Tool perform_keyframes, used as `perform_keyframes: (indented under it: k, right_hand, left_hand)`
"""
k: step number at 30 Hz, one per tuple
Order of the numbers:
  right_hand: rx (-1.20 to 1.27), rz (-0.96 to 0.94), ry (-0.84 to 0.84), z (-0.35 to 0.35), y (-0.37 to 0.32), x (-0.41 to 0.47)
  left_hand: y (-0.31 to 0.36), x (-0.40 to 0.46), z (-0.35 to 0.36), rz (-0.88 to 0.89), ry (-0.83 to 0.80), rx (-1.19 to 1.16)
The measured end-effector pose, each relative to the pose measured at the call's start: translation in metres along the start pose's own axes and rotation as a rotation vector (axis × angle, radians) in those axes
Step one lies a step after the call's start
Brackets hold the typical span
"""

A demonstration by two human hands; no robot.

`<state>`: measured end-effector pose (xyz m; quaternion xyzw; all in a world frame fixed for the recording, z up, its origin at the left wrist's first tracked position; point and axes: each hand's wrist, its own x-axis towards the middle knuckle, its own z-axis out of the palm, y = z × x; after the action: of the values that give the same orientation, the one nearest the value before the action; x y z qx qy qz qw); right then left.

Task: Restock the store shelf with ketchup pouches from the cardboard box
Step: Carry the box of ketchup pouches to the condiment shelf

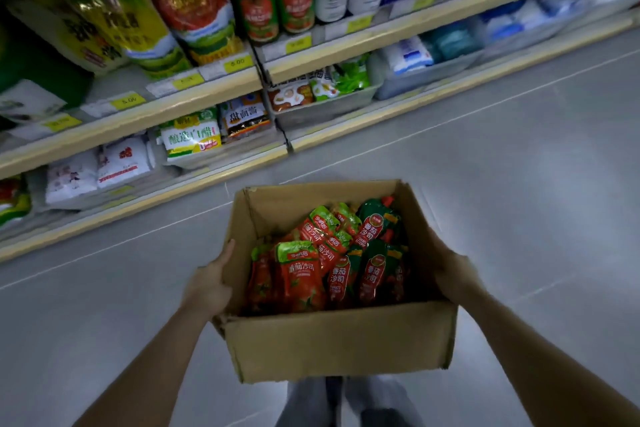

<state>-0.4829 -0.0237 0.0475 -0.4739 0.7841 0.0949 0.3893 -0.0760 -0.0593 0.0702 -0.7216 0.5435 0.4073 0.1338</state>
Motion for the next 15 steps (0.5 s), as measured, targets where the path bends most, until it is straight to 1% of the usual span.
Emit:
perform_keyframes:
  k: [7,11,15]
  right_hand:
    - [0.072,0.095,0.058,-0.062,0.101,-0.050]
    - [0.100,0.071,0.092,-0.115,0.168,-0.057]
    - [0.117,0.028,0.118,-0.173,0.239,-0.048]
  left_hand:
    - [0.120,-0.051,0.007,0.068,0.008,0.099]
    - [0.206,-0.071,0.027,0.096,0.008,0.153]
    - [0.293,-0.087,0.059,0.092,0.014,0.141]
